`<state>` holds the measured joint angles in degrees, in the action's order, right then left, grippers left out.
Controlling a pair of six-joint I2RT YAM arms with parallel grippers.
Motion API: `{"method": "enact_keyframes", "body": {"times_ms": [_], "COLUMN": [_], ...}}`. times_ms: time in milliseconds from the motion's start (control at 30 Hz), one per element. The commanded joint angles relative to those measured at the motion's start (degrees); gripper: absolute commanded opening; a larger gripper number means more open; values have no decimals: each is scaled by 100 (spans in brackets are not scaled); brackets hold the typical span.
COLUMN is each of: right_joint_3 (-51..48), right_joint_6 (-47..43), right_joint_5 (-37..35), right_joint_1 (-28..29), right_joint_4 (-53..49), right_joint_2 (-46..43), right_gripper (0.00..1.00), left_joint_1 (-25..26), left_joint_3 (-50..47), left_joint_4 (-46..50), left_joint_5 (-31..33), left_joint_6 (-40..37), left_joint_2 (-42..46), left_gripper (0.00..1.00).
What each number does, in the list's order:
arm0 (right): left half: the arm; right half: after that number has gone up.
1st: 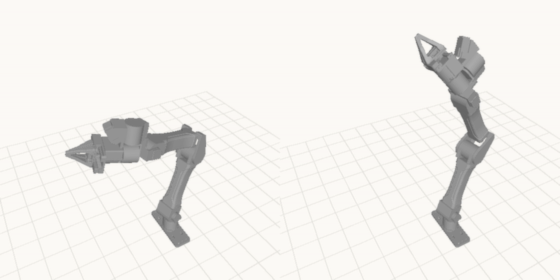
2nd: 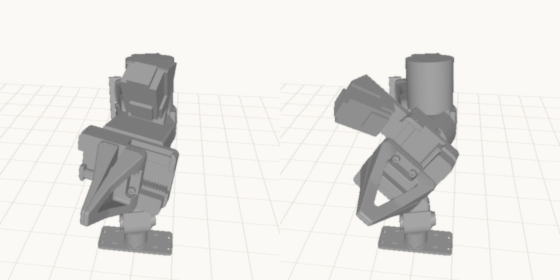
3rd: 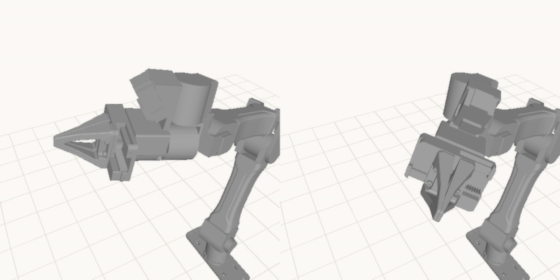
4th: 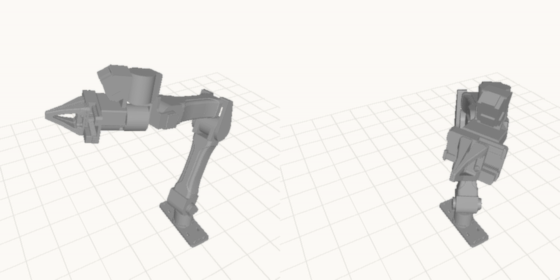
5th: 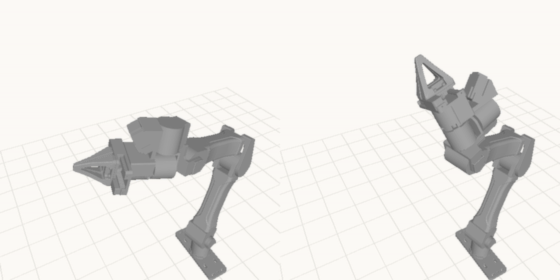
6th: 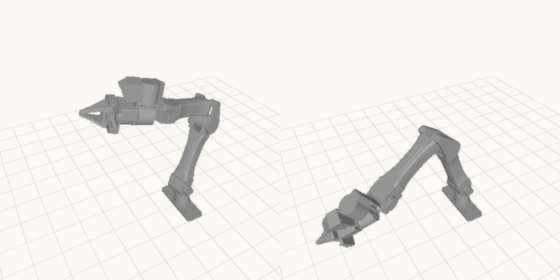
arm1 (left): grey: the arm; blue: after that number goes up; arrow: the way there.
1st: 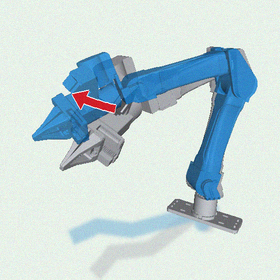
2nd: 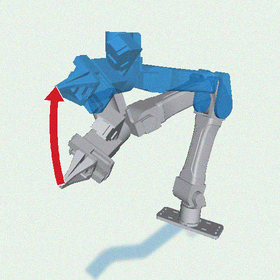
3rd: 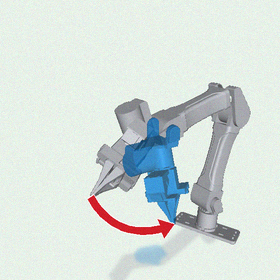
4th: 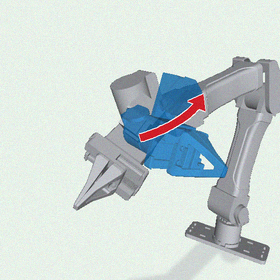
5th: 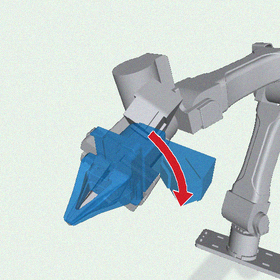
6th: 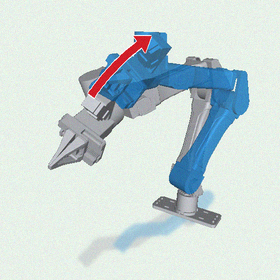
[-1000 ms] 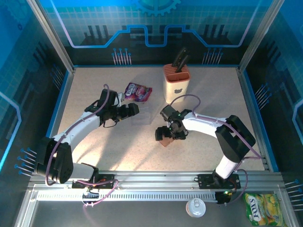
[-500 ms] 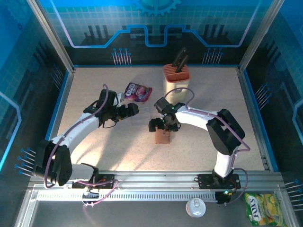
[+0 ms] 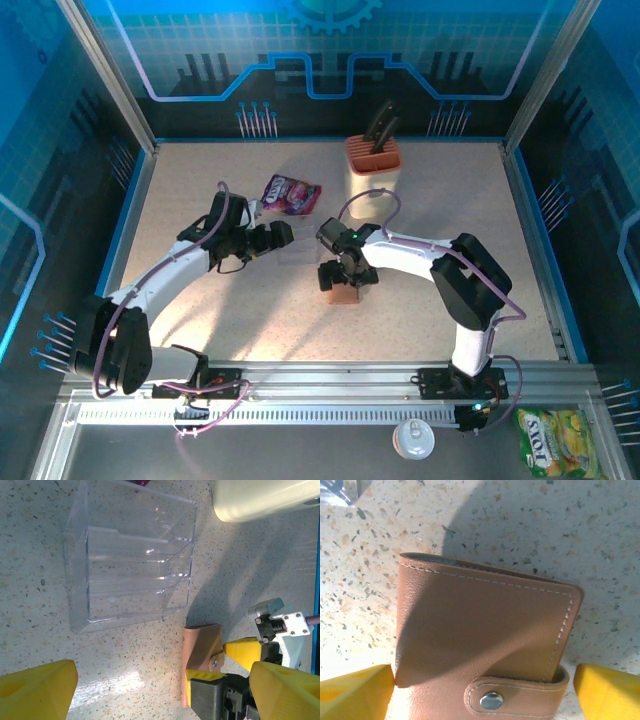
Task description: Take the credit cards out of the card holder
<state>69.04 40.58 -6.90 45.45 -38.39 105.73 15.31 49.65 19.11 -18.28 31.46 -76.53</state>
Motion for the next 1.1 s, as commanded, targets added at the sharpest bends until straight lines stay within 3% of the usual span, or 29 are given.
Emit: {"method": "enact_keyframes", "body": {"times_ms": [0, 267, 567, 1067], "right_joint_3": [81, 19, -174, -384], "right_joint_6": [98, 133, 296, 197], "right_joint_5": [89, 161, 396, 584], "right_joint_1": [76, 117, 359, 511], "right_joint_4": [-132, -122, -151, -31], "right_joint_2": [120, 46, -298, -346], "right_gripper": [88, 80, 79, 78], "left_joint_1": [67, 134, 287, 783], "left_joint_3": [-82, -169, -264, -885], "left_joint_4": [-6, -127, -90, -531], "left_joint_5": [-4, -7, 39, -177], "left_joint_6": [53, 176, 379, 1480], "left_joint_2": [24, 51, 180, 263], "left_gripper": [90, 90, 90, 86]}}
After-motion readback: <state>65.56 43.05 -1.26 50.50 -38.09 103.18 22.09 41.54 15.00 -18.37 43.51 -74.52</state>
